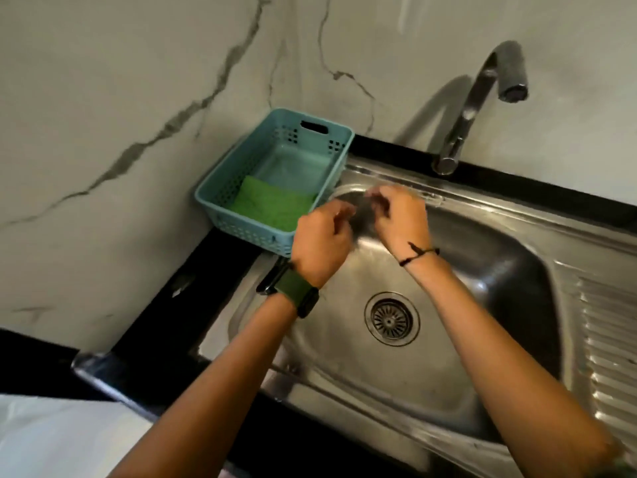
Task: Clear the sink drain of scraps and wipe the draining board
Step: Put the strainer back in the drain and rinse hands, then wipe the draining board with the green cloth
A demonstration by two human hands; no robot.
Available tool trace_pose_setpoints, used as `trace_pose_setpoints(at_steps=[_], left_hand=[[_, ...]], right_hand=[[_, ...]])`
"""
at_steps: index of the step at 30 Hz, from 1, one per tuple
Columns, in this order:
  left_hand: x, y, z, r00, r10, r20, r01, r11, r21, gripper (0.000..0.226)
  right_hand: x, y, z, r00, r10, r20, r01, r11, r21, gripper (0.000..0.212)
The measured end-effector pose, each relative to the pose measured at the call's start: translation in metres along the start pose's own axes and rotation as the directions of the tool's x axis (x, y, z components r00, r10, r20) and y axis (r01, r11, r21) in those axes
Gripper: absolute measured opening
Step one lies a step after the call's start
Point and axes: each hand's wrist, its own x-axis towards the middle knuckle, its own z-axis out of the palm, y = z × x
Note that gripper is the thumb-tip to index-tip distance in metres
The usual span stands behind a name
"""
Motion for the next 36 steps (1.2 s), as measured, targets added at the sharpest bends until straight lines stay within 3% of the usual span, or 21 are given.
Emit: trace_pose_setpoints(at_steps=[3, 6, 8, 10, 14, 21, 27, 30, 33, 36], left_hand=[[-0.009, 0.001, -0.028, 0.994, -0.04, -0.103, 0.035, 0.998, -0.054, 0.032], [-0.021, -0.009, -0.042, 0.97, -0.16, -0.181, 0.151, 0.986, -0.063, 0.031], [-0.031, -0.016, -0.047, 0.953, -0.23, -0.195, 0.214, 0.972, -0.101, 0.035], [-0.043, -0.02, -0.051, 0.952, -0.239, -0.191, 0.213, 0.966, -0.145, 0.042], [-0.06, -0.023, -0.05, 0.963, -0.194, -0.186, 0.173, 0.977, -0.123, 0.047], [-0.068, -0.03, -0.045, 0.988, -0.09, -0.126, 0.094, 0.995, 0.022, 0.055], [-0.067, -0.036, -0.035, 1.0, -0.018, -0.024, 0.021, 0.99, 0.136, 0.058], [-0.068, -0.04, -0.027, 0.997, 0.043, 0.056, -0.057, 0.959, 0.276, 0.049], [-0.061, -0.042, -0.019, 0.998, 0.02, 0.061, -0.044, 0.911, 0.41, 0.053], [-0.049, -0.04, -0.015, 0.997, -0.017, 0.071, -0.018, 0.885, 0.466, 0.06]], right_hand=[[0.022, -0.06, 0.0, 0.972, -0.235, -0.018, 0.236, 0.97, 0.06, 0.025], [0.041, -0.102, 0.02, 0.872, -0.374, 0.316, 0.405, 0.914, -0.033, 0.028], [0.051, -0.121, 0.037, 0.753, -0.336, 0.567, 0.45, 0.89, -0.07, 0.025], [0.058, -0.13, 0.052, 0.657, -0.222, 0.72, 0.456, 0.878, -0.145, 0.021], [0.051, -0.141, 0.072, 0.552, -0.07, 0.831, 0.536, 0.793, -0.289, 0.018], [0.041, -0.146, 0.083, 0.598, -0.109, 0.794, 0.647, 0.651, -0.397, 0.01], [0.054, -0.134, 0.094, 0.631, -0.207, 0.748, 0.629, 0.701, -0.337, 0.022], [0.061, -0.125, 0.09, 0.732, -0.254, 0.633, 0.514, 0.815, -0.267, 0.022], [0.074, -0.118, 0.075, 0.866, -0.231, 0.443, 0.308, 0.945, -0.11, 0.008], [0.082, -0.116, 0.047, 0.947, -0.142, 0.289, 0.098, 0.982, 0.16, 0.035]])
